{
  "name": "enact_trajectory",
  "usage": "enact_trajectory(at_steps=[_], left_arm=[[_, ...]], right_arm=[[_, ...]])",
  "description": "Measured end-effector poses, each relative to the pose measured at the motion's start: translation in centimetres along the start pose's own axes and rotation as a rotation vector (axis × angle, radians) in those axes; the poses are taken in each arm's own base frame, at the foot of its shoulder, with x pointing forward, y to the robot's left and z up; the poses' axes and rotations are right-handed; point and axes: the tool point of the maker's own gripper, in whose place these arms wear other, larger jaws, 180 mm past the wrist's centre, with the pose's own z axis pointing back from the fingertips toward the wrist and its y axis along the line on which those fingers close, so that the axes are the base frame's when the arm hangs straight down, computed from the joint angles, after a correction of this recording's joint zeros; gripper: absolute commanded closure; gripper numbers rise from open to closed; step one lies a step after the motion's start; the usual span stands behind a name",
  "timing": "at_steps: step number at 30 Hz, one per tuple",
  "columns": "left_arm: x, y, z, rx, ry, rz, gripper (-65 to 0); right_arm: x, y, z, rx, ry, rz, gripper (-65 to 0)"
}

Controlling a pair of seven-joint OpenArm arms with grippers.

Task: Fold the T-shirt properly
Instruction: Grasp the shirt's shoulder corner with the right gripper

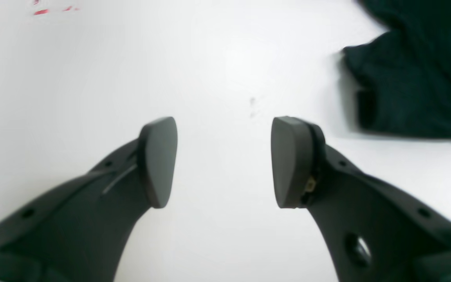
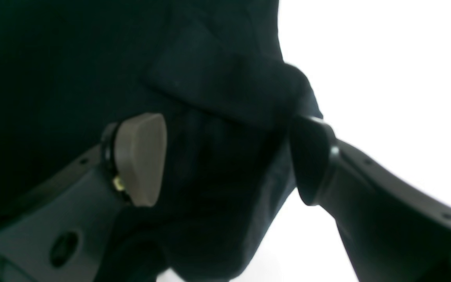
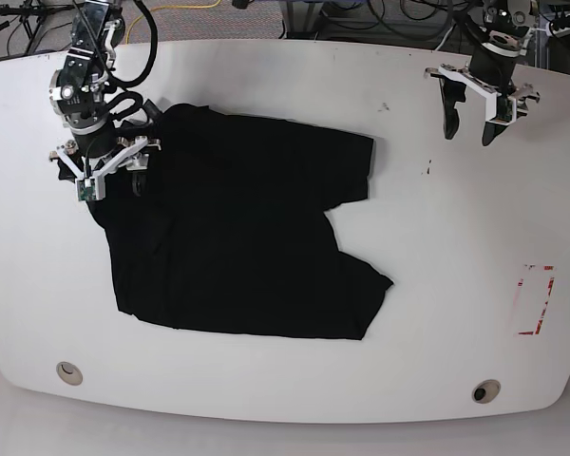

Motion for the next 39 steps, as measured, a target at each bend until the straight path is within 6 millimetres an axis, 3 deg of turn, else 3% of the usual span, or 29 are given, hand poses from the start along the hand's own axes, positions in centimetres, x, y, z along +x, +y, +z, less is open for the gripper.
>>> enact_trajectory(at_steps=[5,9,13,20,24,29,31,39], left_arm=[[0.2,0.2,0.0,0.009,-0.010,0.001,-35.7],[0.2,0.1,-0.1,0.005,-0.009,0.000,-35.5],[0.5,0.2,-0.3,0.004,-0.014,-0.006,-35.5],[0.6,0.3,-0.3,0.004,-0.017,-0.008,-35.6],[0.4,0.1,-0.4,-0.007,-0.005,-0.025,-35.6],[0.5,0.0,-0.5,-0.009,-0.009,-0.027,-35.6],[0.3,0.0,-0.5,-0.012,0.003,-0.027,-35.5],[0.0,0.1,-0.9,-0.013,0.016,-0.032,-35.7]], right_arm=[[2.8,-2.1,-0.2,-0.021,-0.044,0.005,-47.2],[3.1,-3.0,-0.2,-0.002,-0.016,0.000,-45.8],[2.6,-2.6,-0.2,0.072,0.054,0.000,-44.8],[4.7,-3.2,-1.6,0.119,0.047,-0.017,-44.8],[3.2,-4.2,-3.5,0.101,0.122,-0.057,-45.2],[1.3,-3.4,-4.3,0.125,0.167,-0.069,-45.0],[-0.2,-3.4,-4.5,0.109,0.211,-0.051,-44.9],[-3.0,-3.1,-4.0,0.103,0.242,-0.057,-44.2]])
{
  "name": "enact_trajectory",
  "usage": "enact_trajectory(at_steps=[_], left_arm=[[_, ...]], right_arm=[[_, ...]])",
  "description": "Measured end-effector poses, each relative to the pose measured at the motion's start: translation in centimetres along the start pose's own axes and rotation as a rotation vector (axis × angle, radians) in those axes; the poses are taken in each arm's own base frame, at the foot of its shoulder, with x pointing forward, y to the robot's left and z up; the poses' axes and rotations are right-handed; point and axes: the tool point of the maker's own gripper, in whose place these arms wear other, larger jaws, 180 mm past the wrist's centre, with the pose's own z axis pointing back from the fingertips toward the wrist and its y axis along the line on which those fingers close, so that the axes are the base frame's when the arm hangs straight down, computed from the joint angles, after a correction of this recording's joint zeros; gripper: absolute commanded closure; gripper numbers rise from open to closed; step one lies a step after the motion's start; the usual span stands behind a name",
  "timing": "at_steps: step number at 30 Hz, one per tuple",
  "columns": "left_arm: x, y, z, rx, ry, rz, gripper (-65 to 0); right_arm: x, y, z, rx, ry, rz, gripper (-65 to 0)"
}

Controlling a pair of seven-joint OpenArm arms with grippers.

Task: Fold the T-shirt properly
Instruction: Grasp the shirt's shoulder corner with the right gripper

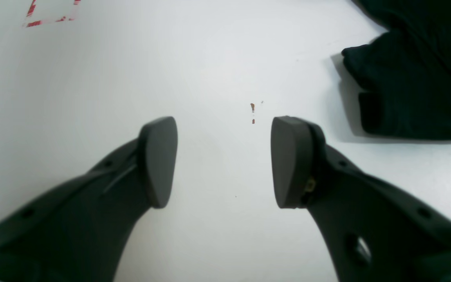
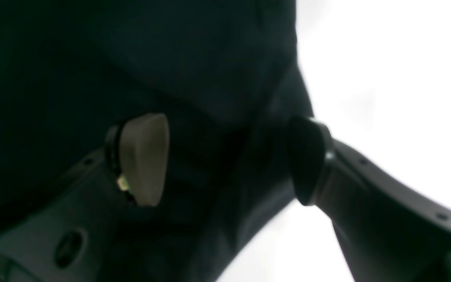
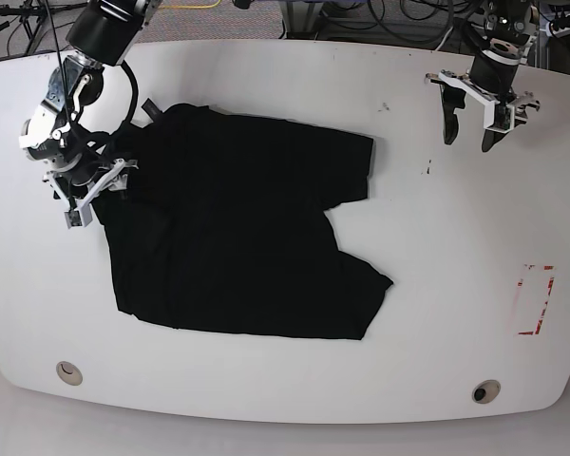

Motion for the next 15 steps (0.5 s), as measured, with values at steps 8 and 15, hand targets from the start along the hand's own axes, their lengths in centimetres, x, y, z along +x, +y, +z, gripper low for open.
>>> enact_trajectory(at_steps=[8,15], left_arm=[[-1.7,-0.5,0.0,-0.029,0.075,-0.023,-35.9],[-1.6,-0.7,0.0,-0.038,0.067,-0.017,-35.8]], right_arm=[[-1.8,-2.3,0.4,-0.024,-0.022,-0.138,-44.1],[-3.7,-4.2,0.6,-0.057,0.001,-0.226,-41.8]])
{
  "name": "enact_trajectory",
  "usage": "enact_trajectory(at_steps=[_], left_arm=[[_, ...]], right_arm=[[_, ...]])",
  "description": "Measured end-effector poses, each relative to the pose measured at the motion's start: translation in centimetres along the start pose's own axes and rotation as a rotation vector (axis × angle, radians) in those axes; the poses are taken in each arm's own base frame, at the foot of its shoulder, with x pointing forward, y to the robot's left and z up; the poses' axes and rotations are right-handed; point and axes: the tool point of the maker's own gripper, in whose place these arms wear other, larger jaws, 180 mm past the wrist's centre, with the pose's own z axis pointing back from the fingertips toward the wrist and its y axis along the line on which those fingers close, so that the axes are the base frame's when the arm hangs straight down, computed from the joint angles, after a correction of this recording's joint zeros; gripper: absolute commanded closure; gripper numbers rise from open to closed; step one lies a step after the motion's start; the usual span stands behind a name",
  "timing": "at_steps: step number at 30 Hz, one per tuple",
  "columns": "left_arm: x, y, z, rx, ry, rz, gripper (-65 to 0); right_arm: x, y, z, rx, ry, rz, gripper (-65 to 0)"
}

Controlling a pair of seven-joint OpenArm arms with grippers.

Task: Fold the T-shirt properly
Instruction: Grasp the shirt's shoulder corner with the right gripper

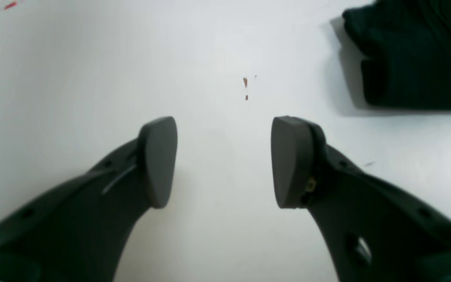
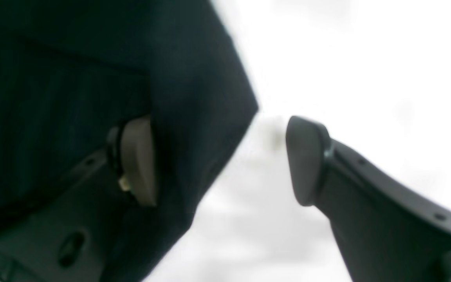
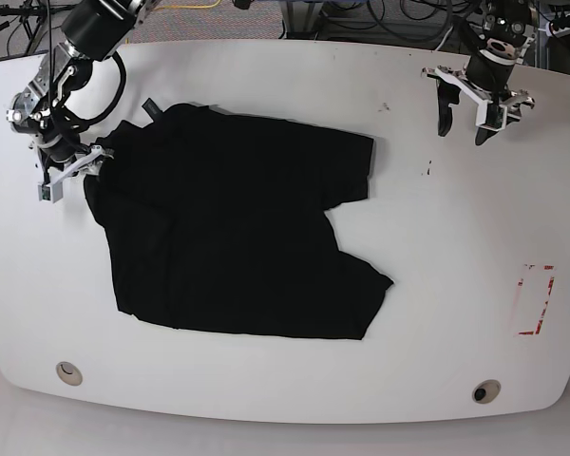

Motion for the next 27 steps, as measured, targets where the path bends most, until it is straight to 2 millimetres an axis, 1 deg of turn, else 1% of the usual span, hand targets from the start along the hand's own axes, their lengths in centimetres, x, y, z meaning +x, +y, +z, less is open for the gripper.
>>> enact_trajectory(at_steps=[2,5,8,10,11,17,27], left_arm=[[0.2,-0.1,0.2,-0.002,-0.010,0.005,-35.7],[-0.2,-0.1,0.4,0.003,0.004,0.010,-35.7],[-0.2,0.0,0.3,0.005,0.004,0.010,-35.7],[-0.2,-0.1,0.3,-0.002,0.007,0.000,-35.7],[-0.2,-0.1,0.3,-0.003,0.008,-0.002,-35.7],[-0.3,-0.3,0.3,-0.012,0.013,-0.005,-35.8],[-0.4,-0.2,0.4,-0.004,0.014,0.000,-35.6]], right_arm=[[0.3,-0.1,-0.1,-0.003,-0.001,-0.001,-40.7],[0.6,0.2,-0.3,0.008,-0.013,-0.006,-39.4],[0.7,0.3,-0.6,0.016,-0.014,-0.013,-42.1],[0.8,0.7,-1.5,0.039,-0.011,-0.030,-42.9],[1.4,0.9,-1.7,0.046,-0.033,-0.035,-43.4],[2.7,2.2,-3.2,0.092,-0.039,-0.058,-44.2],[3.2,2.9,-4.0,0.113,-0.025,-0.014,-44.4]])
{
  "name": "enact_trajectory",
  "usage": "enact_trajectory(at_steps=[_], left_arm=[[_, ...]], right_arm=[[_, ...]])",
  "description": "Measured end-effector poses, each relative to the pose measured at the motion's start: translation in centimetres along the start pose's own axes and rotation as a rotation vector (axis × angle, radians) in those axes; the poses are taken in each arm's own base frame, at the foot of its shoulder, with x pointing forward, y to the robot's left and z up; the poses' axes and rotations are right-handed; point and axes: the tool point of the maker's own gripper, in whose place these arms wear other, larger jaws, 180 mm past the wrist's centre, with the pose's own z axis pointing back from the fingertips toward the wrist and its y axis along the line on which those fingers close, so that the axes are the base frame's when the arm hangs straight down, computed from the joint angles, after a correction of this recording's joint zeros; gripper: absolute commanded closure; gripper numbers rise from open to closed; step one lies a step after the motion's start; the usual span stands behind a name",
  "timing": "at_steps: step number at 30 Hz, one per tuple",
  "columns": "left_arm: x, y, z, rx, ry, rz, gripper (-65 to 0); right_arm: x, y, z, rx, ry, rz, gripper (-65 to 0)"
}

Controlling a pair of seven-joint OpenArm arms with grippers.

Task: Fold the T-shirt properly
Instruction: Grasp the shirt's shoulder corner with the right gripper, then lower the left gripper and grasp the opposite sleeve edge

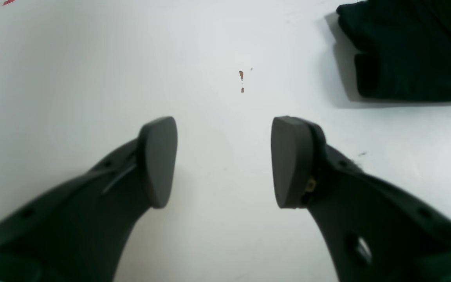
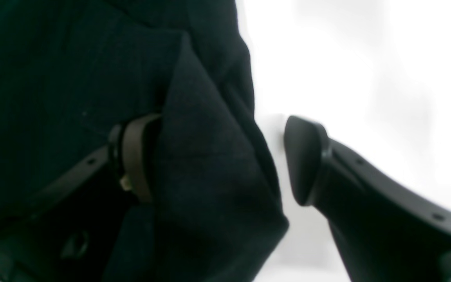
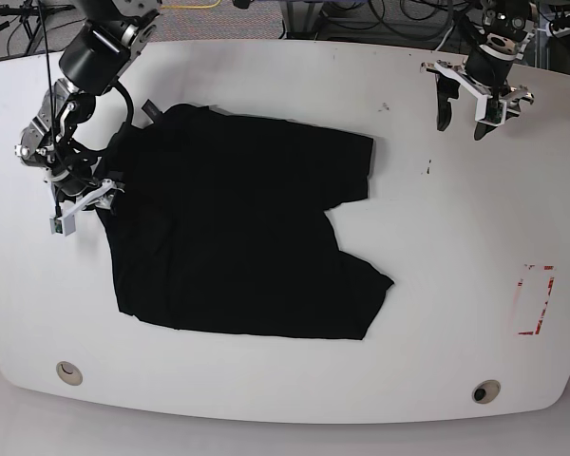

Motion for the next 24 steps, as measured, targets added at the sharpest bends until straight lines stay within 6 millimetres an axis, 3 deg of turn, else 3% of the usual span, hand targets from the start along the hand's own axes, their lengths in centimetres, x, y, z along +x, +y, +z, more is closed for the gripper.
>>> enact_trajectory(at_steps=[10,17,24], left_arm=[[-0.3,0.1,-0.3,0.000,0.019,0.004,-35.6],[-0.8,-0.7,-0.9,-0.016,0.056,0.044,-35.3],[0.1,-1.4,-1.6,-0.036,0.037,0.076,-35.8]], right_arm=[[-1.1,-0.1,0.7,-0.002,-0.007,0.004,-40.7],[-1.6,-1.2,1.7,-0.020,-0.041,-0.035,-45.4],[-1.9,-2.2,2.1,-0.024,-0.076,-0.083,-46.8]])
